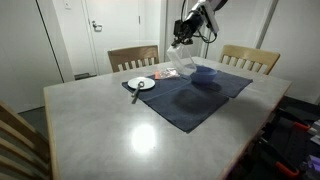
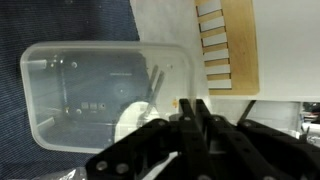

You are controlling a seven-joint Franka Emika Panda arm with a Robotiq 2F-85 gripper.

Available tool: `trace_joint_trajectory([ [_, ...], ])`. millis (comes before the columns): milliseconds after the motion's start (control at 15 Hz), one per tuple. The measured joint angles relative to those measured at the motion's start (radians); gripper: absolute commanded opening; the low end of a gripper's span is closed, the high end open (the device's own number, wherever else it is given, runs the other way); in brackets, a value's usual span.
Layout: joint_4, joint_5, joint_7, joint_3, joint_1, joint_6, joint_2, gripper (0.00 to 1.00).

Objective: Pour the contents in the clear lunchbox into the blue bowl on the table

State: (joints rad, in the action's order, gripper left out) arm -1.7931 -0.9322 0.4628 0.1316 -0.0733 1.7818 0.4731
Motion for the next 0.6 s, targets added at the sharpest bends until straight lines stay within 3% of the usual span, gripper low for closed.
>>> trace_joint_trajectory([
  [333,-0.099,0.090,-0.175,-0.043,0.053,0.184,-0.048,0.02],
  [600,-0.137,0.172,-0.305,-0.069,0.074,0.263,-0.051,0.02],
])
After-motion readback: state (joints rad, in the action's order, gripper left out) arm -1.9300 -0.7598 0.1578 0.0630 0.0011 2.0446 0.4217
